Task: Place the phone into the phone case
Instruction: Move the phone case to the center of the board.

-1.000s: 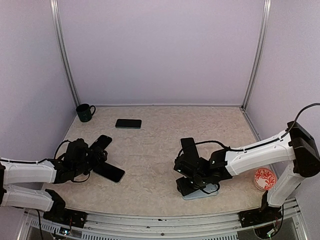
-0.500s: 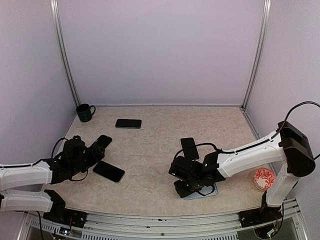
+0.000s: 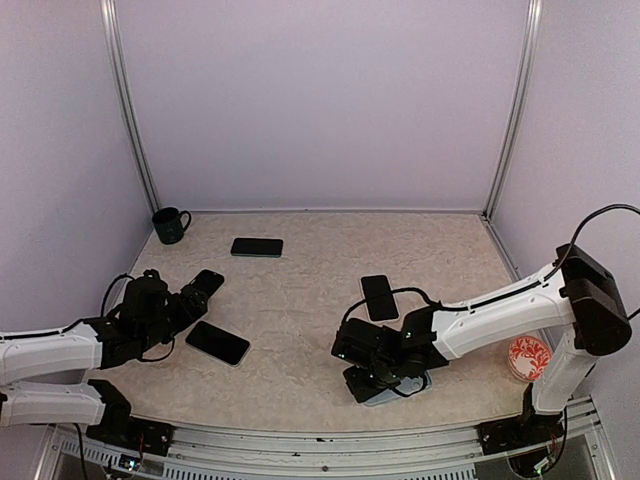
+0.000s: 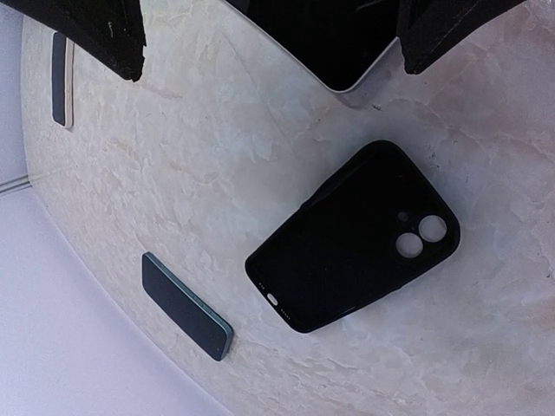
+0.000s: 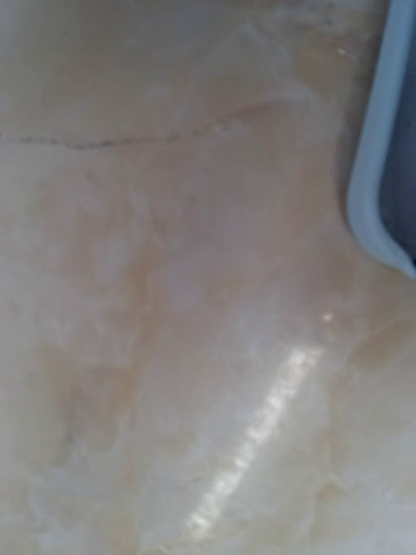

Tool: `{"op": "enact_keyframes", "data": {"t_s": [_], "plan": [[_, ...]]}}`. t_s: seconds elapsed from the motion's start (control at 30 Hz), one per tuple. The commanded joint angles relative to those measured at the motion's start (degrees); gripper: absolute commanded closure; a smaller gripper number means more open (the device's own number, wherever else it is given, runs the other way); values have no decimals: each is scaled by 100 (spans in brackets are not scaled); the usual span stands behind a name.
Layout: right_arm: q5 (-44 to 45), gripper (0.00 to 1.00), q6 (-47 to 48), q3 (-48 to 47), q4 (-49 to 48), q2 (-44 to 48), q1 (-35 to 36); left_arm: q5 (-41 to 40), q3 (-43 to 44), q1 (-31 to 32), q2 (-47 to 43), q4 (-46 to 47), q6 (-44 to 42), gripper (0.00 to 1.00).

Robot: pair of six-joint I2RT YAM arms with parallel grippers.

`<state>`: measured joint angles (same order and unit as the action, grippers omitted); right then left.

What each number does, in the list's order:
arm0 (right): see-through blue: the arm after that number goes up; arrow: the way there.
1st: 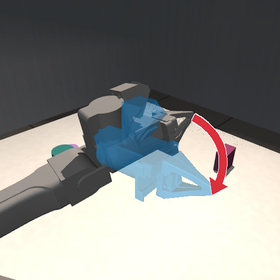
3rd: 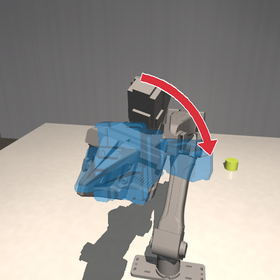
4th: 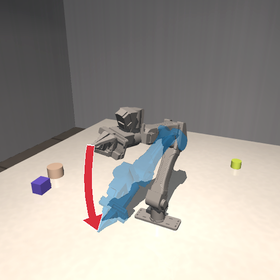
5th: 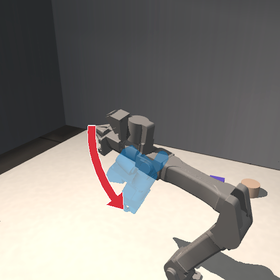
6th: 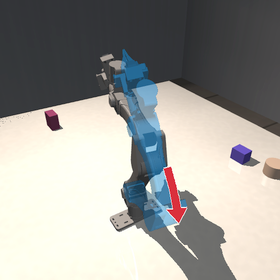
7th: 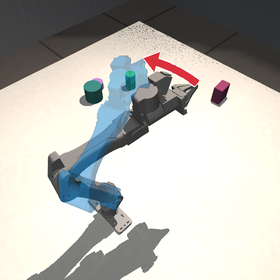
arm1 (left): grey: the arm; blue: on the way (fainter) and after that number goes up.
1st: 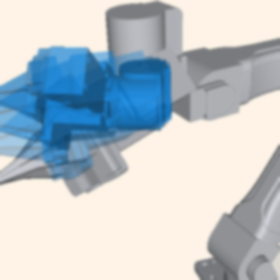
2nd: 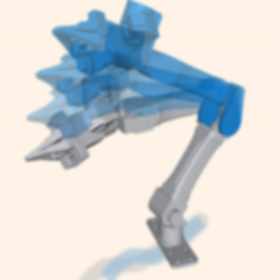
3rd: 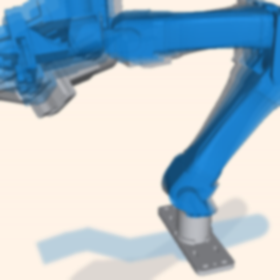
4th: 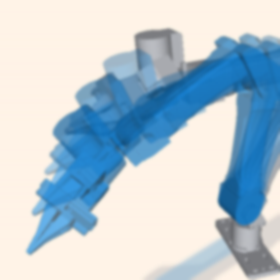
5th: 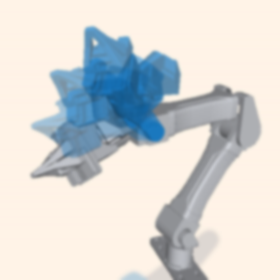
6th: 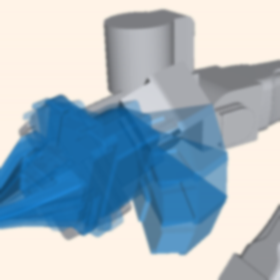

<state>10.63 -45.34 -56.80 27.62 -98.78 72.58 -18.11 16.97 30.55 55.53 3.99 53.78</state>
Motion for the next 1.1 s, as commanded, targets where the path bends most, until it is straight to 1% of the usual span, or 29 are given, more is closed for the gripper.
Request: {"op": "enact_keyframes", "data": {"t_s": [0.0,0.17,0.27,0.5,0.57,0.67,0.77,0.87,0.9,0.93,1.03,1.07], "plan": [[53,100,40,-229,215,-33,143,-61,43,-44,-24,-61,-64,1],[159,100,254,-537,513,-84,243,-53,35,-88,-88,-98,-84,1],[212,100,557,-811,612,-116,274,-44,18,-108,-137,-108,-80,1],[486,100,2120,-1751,765,-605,266,-10,-31,-119,-178,-100,-55,1],[383,100,2520,-2076,739,-832,269,5,-36,-119,-189,-100,-54,1],[36,100,2883,-2400,656,-1204,268,9,-45,-119,-230,-138,-49,1],[-367,100,2939,-2524,583,-1506,268,-6,-49,-132,-313,-222,-52,1],[-664,100,2845,-2401,454,-1601,266,-26,-77,-157,-412,-269,-81,1],[-727,96,2789,-2336,413,-1575,267,-18,-94,-174,-446,-274,-83,1],[-755,89,2759,-2264,375,-1517,268,-5,-109,-187,-478,-268,-82,1],[-704,67,2560,-1999,318,-1174,242,32,-140,-222,-507,-222,-72,1],[-686,57,2462,-1896,298,-1030,213,49,-141,-224,-503,-213,-76,1]]}}
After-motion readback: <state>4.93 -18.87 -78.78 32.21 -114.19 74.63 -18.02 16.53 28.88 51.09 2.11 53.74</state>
